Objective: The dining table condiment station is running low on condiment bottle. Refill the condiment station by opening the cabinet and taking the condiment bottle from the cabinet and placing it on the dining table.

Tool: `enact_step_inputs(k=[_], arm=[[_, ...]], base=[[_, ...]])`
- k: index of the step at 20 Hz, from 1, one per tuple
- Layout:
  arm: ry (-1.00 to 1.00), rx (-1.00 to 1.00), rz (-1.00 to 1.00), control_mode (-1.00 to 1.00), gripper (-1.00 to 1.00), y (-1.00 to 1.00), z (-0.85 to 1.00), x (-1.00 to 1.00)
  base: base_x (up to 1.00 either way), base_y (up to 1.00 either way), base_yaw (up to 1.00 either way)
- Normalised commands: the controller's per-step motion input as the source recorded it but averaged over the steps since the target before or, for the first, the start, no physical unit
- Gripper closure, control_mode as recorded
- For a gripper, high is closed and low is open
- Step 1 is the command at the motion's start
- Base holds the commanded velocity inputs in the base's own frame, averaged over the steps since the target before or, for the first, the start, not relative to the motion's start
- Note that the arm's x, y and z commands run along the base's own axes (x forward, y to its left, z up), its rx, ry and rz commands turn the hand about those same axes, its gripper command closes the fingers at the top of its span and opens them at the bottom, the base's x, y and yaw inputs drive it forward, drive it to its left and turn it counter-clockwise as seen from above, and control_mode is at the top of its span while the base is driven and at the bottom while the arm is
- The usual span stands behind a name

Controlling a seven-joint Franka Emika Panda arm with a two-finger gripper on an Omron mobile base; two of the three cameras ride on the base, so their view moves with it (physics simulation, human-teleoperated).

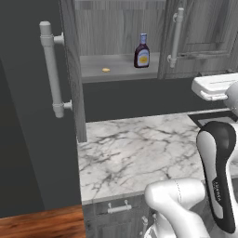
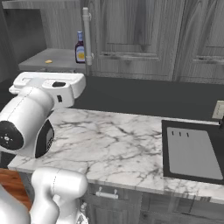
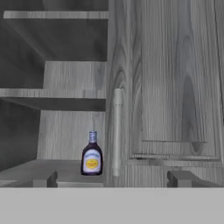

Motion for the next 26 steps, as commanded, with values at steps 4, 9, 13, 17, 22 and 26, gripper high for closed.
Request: enact_step_inputs(k=[4, 9, 13, 17, 22, 26], arm=[[-0.03, 0.00, 0.00, -1.00, -1.00, 0.00, 0.05, 0.53], [0.00, 0.00, 0.00, -1.00, -1.00, 0.00, 0.04, 0.76], [0.00, 0.00, 0.00, -1.00, -1.00, 0.00, 0.07, 0.60], [0.00, 0.00, 0.00, -1.00, -1.00, 0.00, 0.11, 0.54], [0.00, 0.00, 0.00, -1.00, -1.00, 0.00, 0.11, 0.47], [0.01, 0.00, 0.00, -1.00, -1.00, 0.00, 0.01, 0.45]], base=[[0.00, 0.00, 0.00], [0.00, 0.00, 0.00], [0.00, 0.00, 0.00], [0.00, 0.00, 0.00], [0.00, 0.00, 0.00], [0.00, 0.00, 0.00]])
